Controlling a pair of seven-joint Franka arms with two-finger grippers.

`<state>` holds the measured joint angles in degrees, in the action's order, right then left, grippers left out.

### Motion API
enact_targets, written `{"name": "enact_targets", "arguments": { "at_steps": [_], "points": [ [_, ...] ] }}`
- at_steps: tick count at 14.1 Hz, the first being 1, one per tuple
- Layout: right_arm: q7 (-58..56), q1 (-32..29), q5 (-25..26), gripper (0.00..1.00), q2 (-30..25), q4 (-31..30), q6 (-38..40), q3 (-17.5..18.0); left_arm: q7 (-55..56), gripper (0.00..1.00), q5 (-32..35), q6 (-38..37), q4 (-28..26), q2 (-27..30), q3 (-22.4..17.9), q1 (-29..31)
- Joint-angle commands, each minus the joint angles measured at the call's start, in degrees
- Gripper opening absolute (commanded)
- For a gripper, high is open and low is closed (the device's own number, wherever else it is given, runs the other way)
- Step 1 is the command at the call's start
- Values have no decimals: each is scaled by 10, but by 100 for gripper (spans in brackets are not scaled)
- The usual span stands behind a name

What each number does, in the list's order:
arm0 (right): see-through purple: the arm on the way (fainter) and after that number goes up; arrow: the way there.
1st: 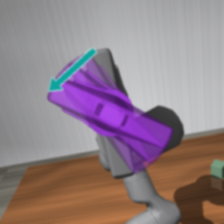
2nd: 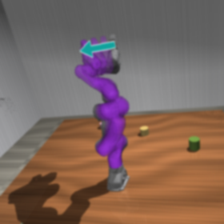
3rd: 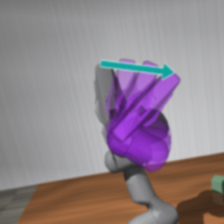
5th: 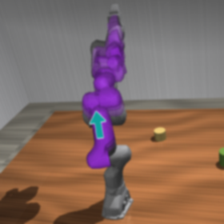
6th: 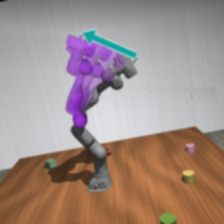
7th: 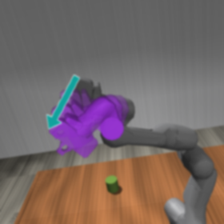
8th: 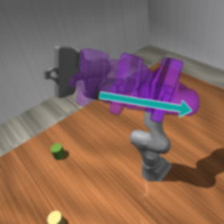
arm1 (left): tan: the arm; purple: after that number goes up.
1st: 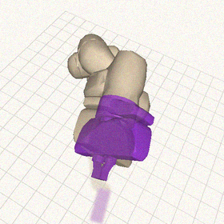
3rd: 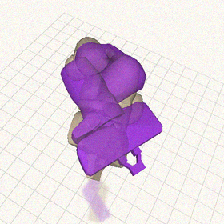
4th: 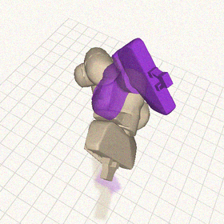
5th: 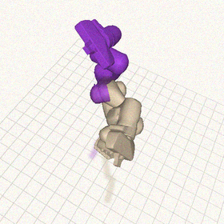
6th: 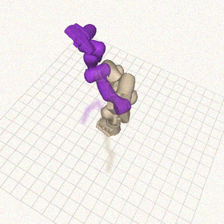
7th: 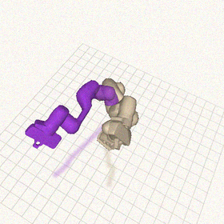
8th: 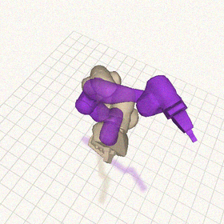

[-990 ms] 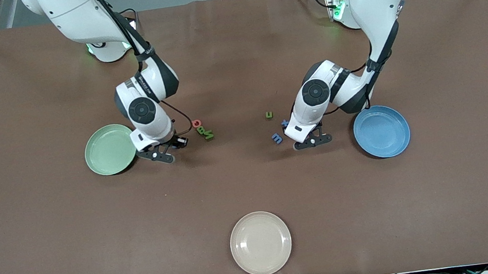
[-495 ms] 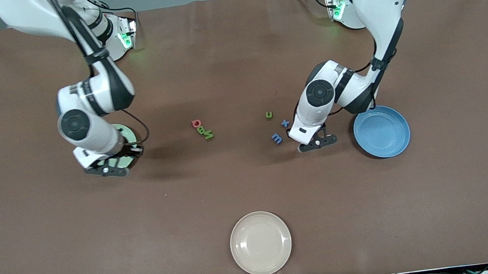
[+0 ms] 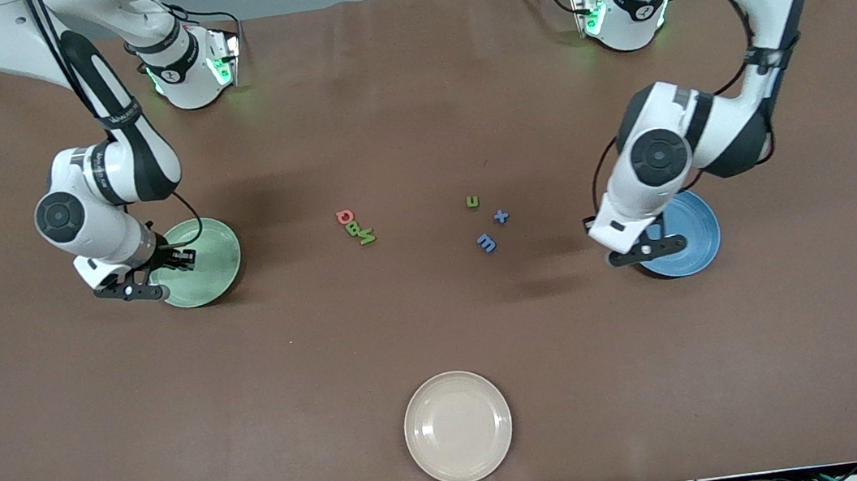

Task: Sort upper and lower case letters into plates
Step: 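Carry the c to the green plate while the left gripper carries d to blue plate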

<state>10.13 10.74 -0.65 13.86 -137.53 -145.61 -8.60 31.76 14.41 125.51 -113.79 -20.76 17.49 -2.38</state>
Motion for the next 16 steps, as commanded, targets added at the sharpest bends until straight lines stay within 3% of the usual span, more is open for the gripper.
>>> {"name": "enact_targets", "arguments": {
  "at_steps": [1, 2, 3, 4, 8, 11, 16],
  "points": [
    [1, -2, 4, 3, -18, -32, -17, 10, -72, 4, 10, 4, -34, 12, 6, 52],
    [0, 0, 4, 21, -18, -31, -13, 10, -102, 4, 10, 7, -41, 12, 6, 71],
    [0, 1, 4, 70, -18, -30, -13, 10, -123, 4, 10, 17, -49, 10, 6, 90],
    [1, 1, 5, 100, -19, -29, -10, 10, -136, 4, 11, 33, -58, 8, 6, 100],
    [36, 23, -21, 100, -30, -1, 37, 20, -149, 5, 62, 67, -74, -9, 6, 132],
    [138, 103, -69, 100, -31, 24, 46, 24, -149, 5, 94, 104, -78, -31, 6, 153],
    [326, 226, -73, 100, 5, 59, 1, 24, -150, 7, 99, 116, -78, -50, 5, 160]
  ]
}}
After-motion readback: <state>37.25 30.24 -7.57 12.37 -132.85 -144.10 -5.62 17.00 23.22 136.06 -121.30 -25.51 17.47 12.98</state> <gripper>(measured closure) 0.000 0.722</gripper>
